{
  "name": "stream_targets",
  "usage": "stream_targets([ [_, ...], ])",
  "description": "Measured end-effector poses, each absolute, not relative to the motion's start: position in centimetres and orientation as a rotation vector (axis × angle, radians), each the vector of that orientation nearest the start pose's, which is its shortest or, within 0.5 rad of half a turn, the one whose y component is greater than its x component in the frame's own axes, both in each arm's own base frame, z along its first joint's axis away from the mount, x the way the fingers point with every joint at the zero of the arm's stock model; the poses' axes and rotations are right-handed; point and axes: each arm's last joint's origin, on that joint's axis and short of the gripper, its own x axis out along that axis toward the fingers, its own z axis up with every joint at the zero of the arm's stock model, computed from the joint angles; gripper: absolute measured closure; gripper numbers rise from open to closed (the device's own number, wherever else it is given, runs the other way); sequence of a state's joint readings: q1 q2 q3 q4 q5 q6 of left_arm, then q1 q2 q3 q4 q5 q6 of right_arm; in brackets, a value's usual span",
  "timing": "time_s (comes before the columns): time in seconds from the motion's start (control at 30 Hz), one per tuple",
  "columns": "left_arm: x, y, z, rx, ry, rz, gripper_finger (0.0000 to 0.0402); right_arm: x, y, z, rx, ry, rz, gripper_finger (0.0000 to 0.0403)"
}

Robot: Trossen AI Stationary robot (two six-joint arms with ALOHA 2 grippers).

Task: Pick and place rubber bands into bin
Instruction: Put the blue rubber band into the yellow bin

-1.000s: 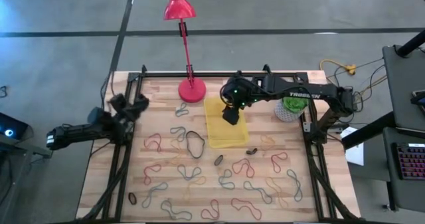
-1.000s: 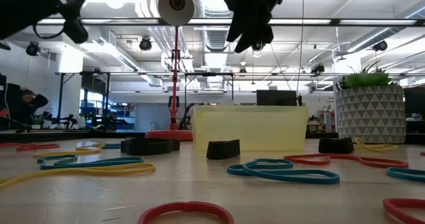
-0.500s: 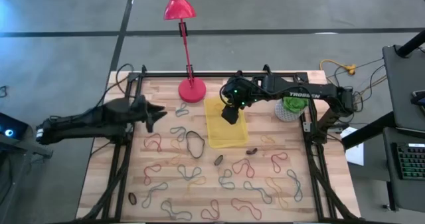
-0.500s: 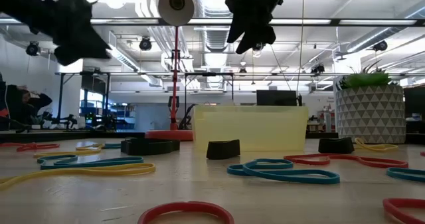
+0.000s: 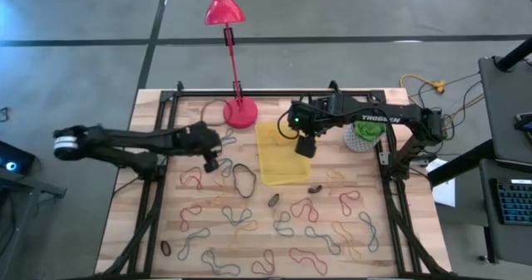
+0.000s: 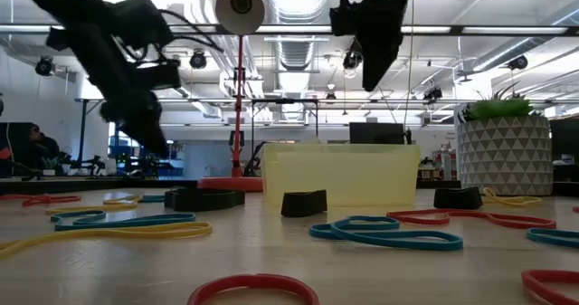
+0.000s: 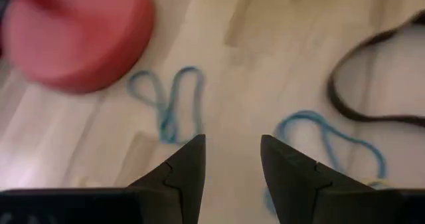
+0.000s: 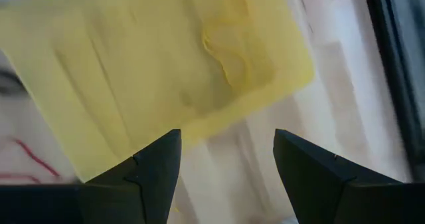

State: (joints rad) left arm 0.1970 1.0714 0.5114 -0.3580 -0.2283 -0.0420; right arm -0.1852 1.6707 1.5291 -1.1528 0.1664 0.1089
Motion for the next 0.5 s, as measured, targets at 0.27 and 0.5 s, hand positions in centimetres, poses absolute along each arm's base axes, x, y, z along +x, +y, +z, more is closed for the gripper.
stream_targets([
  [0.27, 21.8, 6.1, 17.6, -0.035, 0.980, 0.427, 0.0272, 30.9, -7.0, 28.1, -0.106, 1.307, -0.314, 0.0177],
  [0.5, 22.2, 8.6, 18.4, -0.094, 0.990, 0.496, 0.0272, 29.1, -7.8, 25.7, -0.144, 1.255, -0.309, 0.0177],
])
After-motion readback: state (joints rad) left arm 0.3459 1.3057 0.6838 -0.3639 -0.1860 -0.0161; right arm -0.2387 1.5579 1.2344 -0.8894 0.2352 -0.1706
